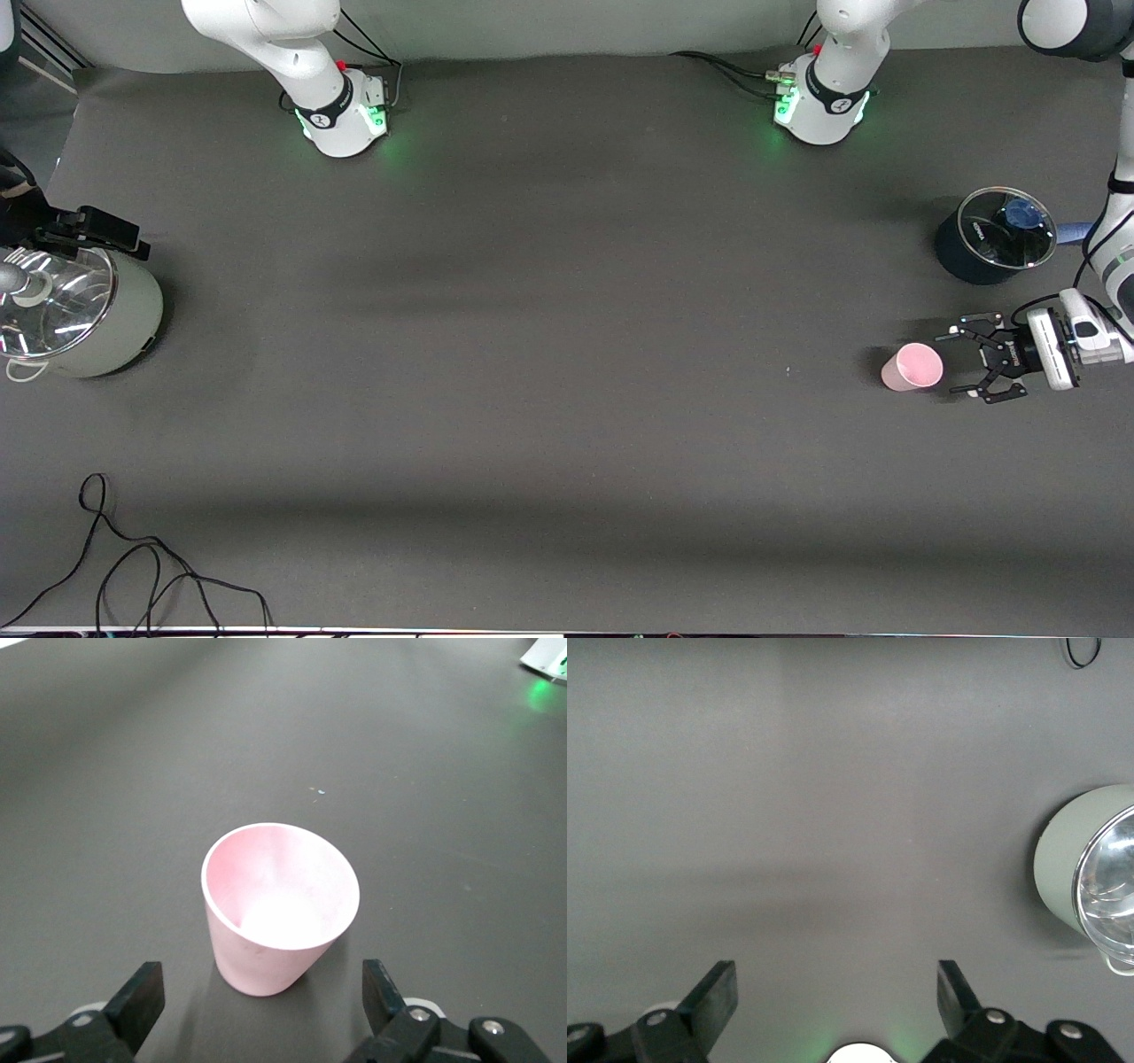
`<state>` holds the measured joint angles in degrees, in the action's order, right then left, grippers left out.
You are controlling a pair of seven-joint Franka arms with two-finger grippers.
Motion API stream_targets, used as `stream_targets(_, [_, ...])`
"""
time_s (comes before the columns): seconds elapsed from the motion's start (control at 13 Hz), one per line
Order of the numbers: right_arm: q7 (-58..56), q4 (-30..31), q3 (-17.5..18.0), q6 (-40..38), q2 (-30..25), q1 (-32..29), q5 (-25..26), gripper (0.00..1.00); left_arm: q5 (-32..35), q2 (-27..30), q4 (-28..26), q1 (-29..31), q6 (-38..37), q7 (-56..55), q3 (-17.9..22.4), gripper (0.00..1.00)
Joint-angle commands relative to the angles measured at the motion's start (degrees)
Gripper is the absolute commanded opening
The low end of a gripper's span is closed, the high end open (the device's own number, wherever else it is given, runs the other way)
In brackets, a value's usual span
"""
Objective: Transfer pink cup from left to right arm
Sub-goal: 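Lower the left gripper over the pink cup and open it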
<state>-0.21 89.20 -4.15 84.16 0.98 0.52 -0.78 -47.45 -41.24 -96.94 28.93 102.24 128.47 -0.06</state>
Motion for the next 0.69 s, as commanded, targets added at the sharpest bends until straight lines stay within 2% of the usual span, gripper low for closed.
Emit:
stream_targets(0.0, [0.30, -0.35, -0.16, -0.32, 0.16, 0.45, 0.26, 1.00, -1.60, -1.56, 0.09, 0.95, -2.13, 3.02, -0.47, 0.99])
stream_targets(0.61, [0.30, -0.35, -0.16, -0.32, 0.16, 0.36, 0.26, 1.00, -6.25, -5.34, 0.53, 0.87, -2.39, 11.19, -1.44, 0.99])
